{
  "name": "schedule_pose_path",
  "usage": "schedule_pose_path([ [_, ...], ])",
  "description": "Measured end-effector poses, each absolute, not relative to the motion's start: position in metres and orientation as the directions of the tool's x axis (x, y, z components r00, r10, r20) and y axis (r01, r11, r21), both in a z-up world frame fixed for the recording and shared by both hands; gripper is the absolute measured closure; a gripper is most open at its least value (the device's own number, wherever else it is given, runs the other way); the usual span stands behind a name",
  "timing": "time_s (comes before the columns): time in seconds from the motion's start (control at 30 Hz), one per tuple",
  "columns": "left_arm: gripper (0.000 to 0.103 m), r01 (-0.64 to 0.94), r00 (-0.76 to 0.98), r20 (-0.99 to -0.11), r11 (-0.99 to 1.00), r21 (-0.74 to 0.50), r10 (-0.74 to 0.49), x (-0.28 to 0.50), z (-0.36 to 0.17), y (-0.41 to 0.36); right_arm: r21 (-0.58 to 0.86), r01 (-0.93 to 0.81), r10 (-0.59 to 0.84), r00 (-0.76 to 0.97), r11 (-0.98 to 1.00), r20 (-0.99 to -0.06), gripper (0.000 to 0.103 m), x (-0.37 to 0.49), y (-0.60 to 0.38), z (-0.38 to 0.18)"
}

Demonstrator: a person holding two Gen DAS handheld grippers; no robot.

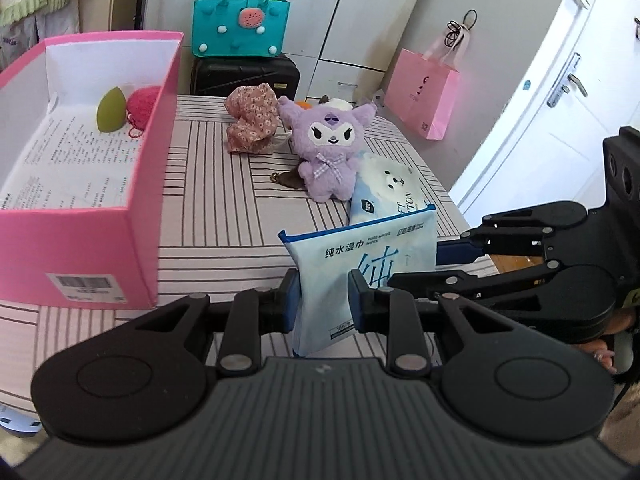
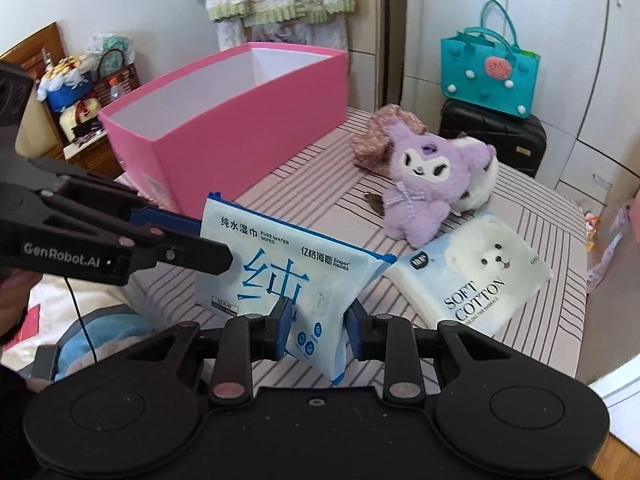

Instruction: Organize soft objects

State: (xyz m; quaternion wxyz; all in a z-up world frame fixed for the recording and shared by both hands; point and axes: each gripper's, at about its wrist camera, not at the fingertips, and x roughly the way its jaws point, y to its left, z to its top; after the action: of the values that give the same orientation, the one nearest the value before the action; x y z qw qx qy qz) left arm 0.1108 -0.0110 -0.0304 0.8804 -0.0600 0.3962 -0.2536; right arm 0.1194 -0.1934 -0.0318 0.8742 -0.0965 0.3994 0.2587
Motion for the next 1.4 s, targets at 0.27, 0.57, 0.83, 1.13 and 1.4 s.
schedule_pose_path([
  [0.27, 0.079, 0.428, 0.547, -0.676, 0.859, -0.281, -0.494, 0.098, -0.014, 0.008, 0.026, -0.576, 0.396, 0.529, 0.817, -0.75, 0.069, 0.107, -0.174, -0.013],
  [0.57, 0.079, 0.434, 0.589, -0.636, 0.859, -0.27, -0.498, 0.081, 0.01, 0.037, -0.005, -0.621, 0.432, 0.551, 0.784, -0.714, 0.069, 0.094, -0.149, 0.013],
  [0.83, 0.079, 0.451, 0.653, -0.577, 0.864, -0.225, -0.491, 0.069, 0.04, 0.066, -0.022, -0.667, 0.472, 0.55, 0.745, -0.689, 0.069, 0.092, -0.124, 0.039],
  [1.13, 0.079, 0.425, 0.712, -0.533, 0.885, -0.192, -0.458, 0.073, 0.064, 0.096, -0.055, -0.71, 0.518, 0.562, 0.702, -0.644, 0.069, 0.111, -0.094, 0.064],
  [1.4, 0.079, 0.321, 0.811, -0.463, 0.933, -0.163, -0.359, 0.107, 0.077, 0.123, -0.09, -0.733, 0.563, 0.589, 0.674, -0.58, 0.073, 0.155, -0.066, 0.08],
])
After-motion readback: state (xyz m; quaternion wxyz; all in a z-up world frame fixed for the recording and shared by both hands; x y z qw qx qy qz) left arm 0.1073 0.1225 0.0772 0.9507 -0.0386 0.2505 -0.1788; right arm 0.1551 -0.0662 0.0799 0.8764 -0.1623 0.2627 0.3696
